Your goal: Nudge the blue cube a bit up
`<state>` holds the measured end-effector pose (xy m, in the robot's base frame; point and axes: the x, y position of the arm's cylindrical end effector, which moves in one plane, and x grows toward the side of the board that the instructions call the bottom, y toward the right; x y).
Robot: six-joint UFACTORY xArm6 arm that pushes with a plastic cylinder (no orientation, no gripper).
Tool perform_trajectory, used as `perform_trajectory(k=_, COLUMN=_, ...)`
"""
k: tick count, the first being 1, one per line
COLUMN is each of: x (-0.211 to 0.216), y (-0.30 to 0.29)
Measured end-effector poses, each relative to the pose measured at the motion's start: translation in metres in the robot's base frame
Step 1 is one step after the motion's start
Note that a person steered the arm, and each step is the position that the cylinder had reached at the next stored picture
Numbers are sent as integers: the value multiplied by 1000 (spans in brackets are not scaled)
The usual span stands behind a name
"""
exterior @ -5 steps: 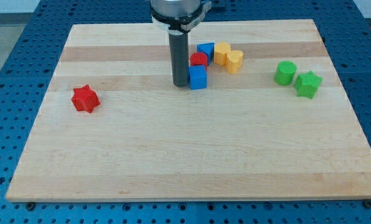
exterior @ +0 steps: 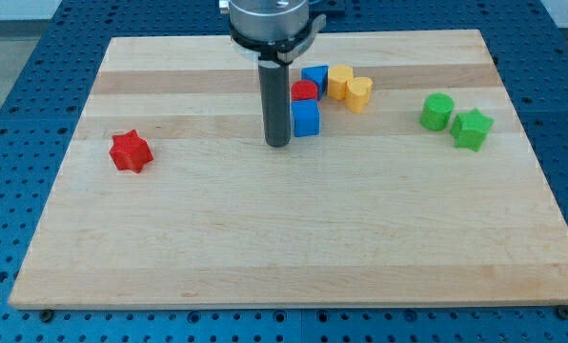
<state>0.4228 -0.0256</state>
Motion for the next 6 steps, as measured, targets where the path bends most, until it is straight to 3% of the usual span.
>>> perform_trajectory(k=2, x=11, y=16)
perform_trajectory(k=6, x=-12, y=16)
